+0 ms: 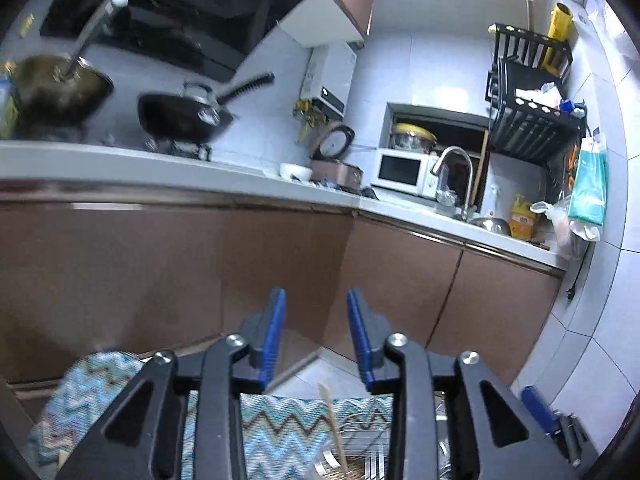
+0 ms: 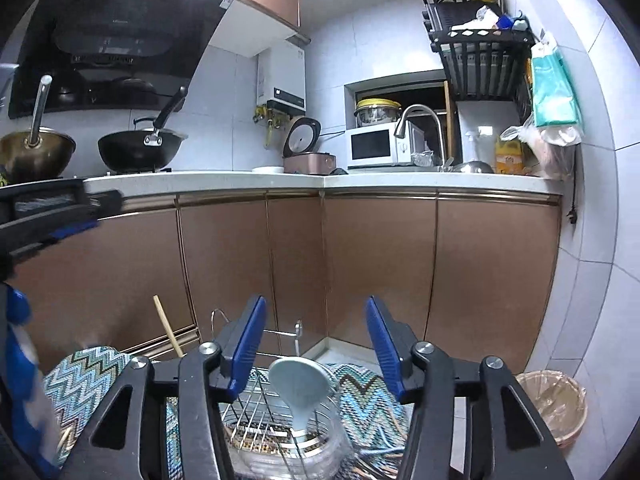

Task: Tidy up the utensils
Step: 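Lift both open tools out of the wire holder and back away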

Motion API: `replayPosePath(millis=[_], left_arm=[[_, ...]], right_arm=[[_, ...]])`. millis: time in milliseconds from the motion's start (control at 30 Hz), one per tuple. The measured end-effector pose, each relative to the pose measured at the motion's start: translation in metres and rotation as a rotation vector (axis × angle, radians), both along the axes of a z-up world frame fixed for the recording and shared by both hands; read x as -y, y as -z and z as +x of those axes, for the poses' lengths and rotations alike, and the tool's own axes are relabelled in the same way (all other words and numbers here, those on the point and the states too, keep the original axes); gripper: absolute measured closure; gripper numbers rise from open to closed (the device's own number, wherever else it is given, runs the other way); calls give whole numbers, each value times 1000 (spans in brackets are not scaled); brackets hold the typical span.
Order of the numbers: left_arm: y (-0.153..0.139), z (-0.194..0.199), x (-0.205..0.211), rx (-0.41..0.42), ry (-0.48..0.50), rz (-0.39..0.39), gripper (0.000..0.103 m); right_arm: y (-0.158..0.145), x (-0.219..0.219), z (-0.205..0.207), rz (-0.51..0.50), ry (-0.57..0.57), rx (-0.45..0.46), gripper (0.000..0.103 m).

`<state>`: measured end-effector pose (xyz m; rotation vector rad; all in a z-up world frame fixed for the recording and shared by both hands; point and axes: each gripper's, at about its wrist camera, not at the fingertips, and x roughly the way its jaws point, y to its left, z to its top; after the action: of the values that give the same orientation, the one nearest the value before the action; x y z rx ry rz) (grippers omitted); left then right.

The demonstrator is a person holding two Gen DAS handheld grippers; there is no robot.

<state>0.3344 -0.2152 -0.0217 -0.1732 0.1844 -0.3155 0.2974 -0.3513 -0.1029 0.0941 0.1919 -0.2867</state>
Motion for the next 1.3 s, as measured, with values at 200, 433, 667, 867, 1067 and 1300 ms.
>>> replayPosePath(millis=[200,433,667,867,1067,1300], left_arm=[[-26,-44,-44,18,-45,67,63],[-48,-102,-107,11,-91,84,63],[-68,-163,-182,-12,-150,48,63],[-79,-210,-235,-13,-186,27,59],[-74,-239,-278,-63,-185,17,55],[-54,-244,-307,-149,-187,7,55]], right_arm=[[-24,0,-49,50,-15,29,25],[-59,-2,-120,129,-40,92,0],[-98,-16,-195,149,-79,179,0],[-119,-33,-240,148,-110,232,0],[-131,-66,-259,113,-161,211,0],[-132,-88,-260,86,-189,177,0]])
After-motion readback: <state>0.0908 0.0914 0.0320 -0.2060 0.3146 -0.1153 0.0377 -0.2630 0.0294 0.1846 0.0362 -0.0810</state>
